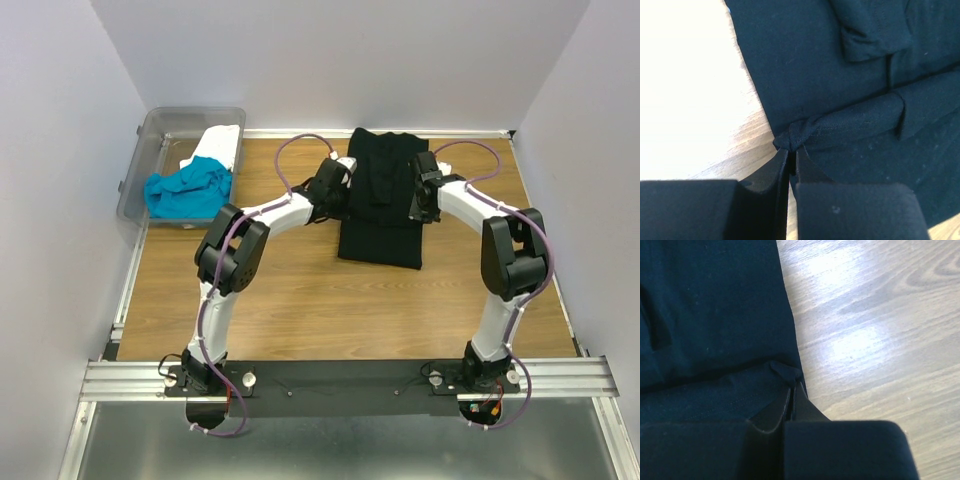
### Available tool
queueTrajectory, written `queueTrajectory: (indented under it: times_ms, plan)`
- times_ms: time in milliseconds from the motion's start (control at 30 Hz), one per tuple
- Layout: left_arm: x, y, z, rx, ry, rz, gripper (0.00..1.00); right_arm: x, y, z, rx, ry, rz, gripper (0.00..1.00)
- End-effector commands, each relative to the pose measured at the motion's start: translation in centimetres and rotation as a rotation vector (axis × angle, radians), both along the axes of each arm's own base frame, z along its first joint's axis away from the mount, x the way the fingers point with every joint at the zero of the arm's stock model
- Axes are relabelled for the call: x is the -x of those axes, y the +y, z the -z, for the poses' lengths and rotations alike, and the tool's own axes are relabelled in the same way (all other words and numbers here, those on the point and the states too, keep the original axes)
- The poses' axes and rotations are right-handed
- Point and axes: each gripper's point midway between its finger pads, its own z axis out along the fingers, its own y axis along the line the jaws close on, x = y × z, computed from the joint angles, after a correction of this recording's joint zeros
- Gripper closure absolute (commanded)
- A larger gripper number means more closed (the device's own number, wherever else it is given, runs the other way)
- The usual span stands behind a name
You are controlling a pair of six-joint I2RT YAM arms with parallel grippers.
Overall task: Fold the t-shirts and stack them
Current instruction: Fold the tshirt
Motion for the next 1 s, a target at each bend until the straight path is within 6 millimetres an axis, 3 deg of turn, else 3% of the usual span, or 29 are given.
queueTrajectory:
  times_ms: [0,167,200,233,300,433,533,600,700,767,900,967]
  plan:
    - [-1.2,1.9,2.1,-0.057,-0.001,-0.063,0.87,-0.9,-1.7,0.7,0.064,-0.008,0.039,0.99]
    - [-1.0,2.0,2.3,-0.062,0.005,-0.059,0.64,-1.5,-1.4,0.6,0.059,-0.011,0.018,0.97]
    - [-1.2,2.0,1.8,-0.054,-0.005,-0.062,0.59,-1.7,-1.2,0.2,0.048,-0.019,0.011,0.88]
    - [-1.2,2.0,1.1,-0.047,-0.015,-0.062,0.44,-1.8,-0.8,-0.1,0.031,-0.024,0.000,0.82]
    - [-1.2,2.0,0.1,-0.039,-0.030,-0.061,0.37,-2.0,-0.4,-1.4,0.006,-0.052,-0.008,0.69]
    - [-0.8,2.0,-3.7,0.015,-0.067,-0.075,0.36,-1.7,1.2,-3.7,-0.072,-0.095,-0.052,0.62]
    - [0.7,2.3,-5.5,0.047,-0.071,-0.085,0.36,-1.2,2.5,-6.1,-0.125,-0.144,-0.084,0.61]
    - [1.7,2.1,-6.2,0.066,-0.068,-0.087,0.36,-0.7,4.0,-6.5,-0.163,-0.153,-0.127,0.61]
    - [4.4,1.2,-6.7,0.108,-0.049,-0.047,0.39,0.3,6.6,-7.1,-0.231,-0.170,-0.198,0.62]
    - [6.5,0.3,-6.2,0.121,-0.029,-0.006,0.47,1.1,8.6,-6.7,-0.302,-0.158,-0.239,0.66]
    - [9.1,-1.9,-4.0,0.154,0.031,0.075,0.88,1.8,10.2,-3.9,-0.362,-0.127,-0.249,0.82]
    - [9.9,-2.6,-2.2,0.149,0.074,0.094,0.99,1.8,11.4,-2.9,-0.413,-0.113,-0.259,0.89]
